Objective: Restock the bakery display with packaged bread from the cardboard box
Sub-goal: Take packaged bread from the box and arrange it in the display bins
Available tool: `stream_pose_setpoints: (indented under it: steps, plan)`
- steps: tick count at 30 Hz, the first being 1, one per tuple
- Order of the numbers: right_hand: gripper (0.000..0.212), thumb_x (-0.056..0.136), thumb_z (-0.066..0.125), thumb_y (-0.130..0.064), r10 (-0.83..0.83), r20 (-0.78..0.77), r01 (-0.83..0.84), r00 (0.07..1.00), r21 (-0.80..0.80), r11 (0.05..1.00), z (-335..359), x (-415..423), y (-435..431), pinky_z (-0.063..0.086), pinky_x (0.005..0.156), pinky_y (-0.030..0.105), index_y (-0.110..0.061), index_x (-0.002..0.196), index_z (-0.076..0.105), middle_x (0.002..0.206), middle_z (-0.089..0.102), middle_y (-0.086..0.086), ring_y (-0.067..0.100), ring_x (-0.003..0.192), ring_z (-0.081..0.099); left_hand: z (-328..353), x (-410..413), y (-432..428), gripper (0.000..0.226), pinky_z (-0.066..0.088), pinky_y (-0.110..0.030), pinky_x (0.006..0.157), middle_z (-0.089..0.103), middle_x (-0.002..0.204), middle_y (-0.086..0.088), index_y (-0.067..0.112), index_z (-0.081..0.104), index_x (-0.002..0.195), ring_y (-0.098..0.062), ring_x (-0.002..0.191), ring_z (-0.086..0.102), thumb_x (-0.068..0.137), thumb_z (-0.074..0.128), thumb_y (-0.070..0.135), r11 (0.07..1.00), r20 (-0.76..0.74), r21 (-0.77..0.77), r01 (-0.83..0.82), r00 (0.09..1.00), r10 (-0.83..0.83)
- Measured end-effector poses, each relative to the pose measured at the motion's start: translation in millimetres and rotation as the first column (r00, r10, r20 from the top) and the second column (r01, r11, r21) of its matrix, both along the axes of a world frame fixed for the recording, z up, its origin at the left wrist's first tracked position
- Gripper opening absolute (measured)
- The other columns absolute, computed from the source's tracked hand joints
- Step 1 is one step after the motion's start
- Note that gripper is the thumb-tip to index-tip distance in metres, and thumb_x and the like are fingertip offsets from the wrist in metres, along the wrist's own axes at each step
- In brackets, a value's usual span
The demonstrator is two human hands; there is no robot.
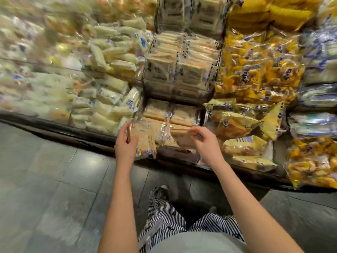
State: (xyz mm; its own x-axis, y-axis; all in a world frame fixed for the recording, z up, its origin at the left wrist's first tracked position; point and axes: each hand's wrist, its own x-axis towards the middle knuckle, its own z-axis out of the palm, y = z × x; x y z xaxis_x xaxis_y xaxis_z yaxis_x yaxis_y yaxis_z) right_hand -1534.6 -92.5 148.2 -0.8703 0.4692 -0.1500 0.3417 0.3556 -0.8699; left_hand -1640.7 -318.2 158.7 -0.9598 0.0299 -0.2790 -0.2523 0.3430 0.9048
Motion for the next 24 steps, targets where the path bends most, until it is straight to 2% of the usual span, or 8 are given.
stream_pose_setpoints:
  steps: [4,8,11,12,14,17,20,24]
  plan:
    - [0.044,0.088,0.048,0.012,-0.048,0.099,0.046,0.994,0.014,0.999,-1,-21,-21,0.043,0.101,0.021,-0.019,0.111,0.067,0.114,0.061,-0.007,0.004,0.11,0.053,-2,-54,-1,0.052,0.049,-0.019,0.067,0.06,0.125,-0.004,0.037,0.049,0.136,-0.015,0.096,0.063,0.096,0.055,0.004,0.989,0.018,-0.03,0.145,0.989,-0.145]
    - [0.044,0.089,0.046,0.012,-0.046,0.204,0.046,0.978,0.007,0.999,13,-32,-16,0.041,0.081,0.009,-0.022,0.109,0.068,0.112,0.059,-0.01,0.005,0.107,0.052,-13,-86,-1,0.056,0.055,-0.044,0.093,0.053,0.138,-0.006,0.038,0.049,0.138,-0.032,0.117,0.058,0.093,0.057,0.006,0.967,0.02,-0.04,0.251,0.968,-0.251]
    - [0.039,0.091,0.048,0.009,-0.058,0.252,0.062,0.966,-0.008,0.998,10,-39,-16,0.04,0.08,0.008,-0.02,0.108,0.068,0.111,0.058,-0.011,0.004,0.105,0.051,-21,-97,2,0.056,0.052,-0.023,0.084,0.051,0.141,-0.002,0.035,0.048,0.139,-0.018,0.118,0.057,0.094,0.056,0.003,0.951,0.027,-0.009,0.308,0.951,-0.308]
    - [0.038,0.092,0.049,0.007,-0.053,0.268,0.061,0.962,-0.022,0.998,5,-41,-20,0.04,0.08,0.008,-0.022,0.107,0.068,0.111,0.059,-0.011,0.005,0.105,0.052,-23,-101,3,0.055,0.052,-0.024,0.085,0.052,0.141,-0.004,0.036,0.048,0.138,-0.02,0.121,0.055,0.094,0.056,0.004,0.946,0.026,-0.001,0.323,0.946,-0.323]
    - [0.037,0.093,0.051,0.004,-0.038,0.298,0.057,0.954,-0.055,0.997,-6,-44,-29,0.041,0.085,0.015,-0.027,0.104,0.067,0.111,0.062,-0.01,0.008,0.108,0.054,-29,-111,4,0.054,0.055,-0.033,0.088,0.053,0.139,-0.006,0.042,0.049,0.135,-0.026,0.122,0.056,0.095,0.057,0.007,0.94,0.039,0.016,0.34,0.939,-0.34]
    - [0.037,0.093,0.051,0.003,-0.03,0.308,0.059,0.951,-0.085,0.995,-18,-43,-37,0.042,0.094,0.023,-0.029,0.103,0.067,0.113,0.064,-0.012,0.007,0.11,0.055,-33,-121,8,0.053,0.052,-0.024,0.072,0.055,0.136,-0.006,0.046,0.048,0.132,-0.023,0.116,0.058,0.095,0.057,0.008,0.933,0.067,0.027,0.359,0.931,-0.36]
    - [0.037,0.093,0.05,0.005,-0.006,0.345,0.047,0.939,-0.111,0.993,-23,-43,-42,0.042,0.101,0.028,-0.026,0.103,0.068,0.114,0.062,-0.011,0.007,0.111,0.053,-35,-126,9,0.054,0.051,-0.025,0.074,0.054,0.139,-0.006,0.045,0.048,0.133,-0.025,0.121,0.056,0.095,0.057,0.008,0.926,0.058,0.03,0.377,0.924,-0.378]
    - [0.01,0.093,0.063,-0.016,-0.089,0.42,0.085,0.903,0.029,0.996,-30,-39,-45,0.043,0.096,0.031,-0.021,0.098,0.069,0.114,0.053,-0.004,0.011,0.106,0.051,-40,-125,10,0.052,0.056,-0.035,0.081,0.055,0.138,-0.006,0.042,0.049,0.133,-0.027,0.118,0.058,0.095,0.057,0.008,0.92,0.057,0.014,0.393,0.918,-0.393]
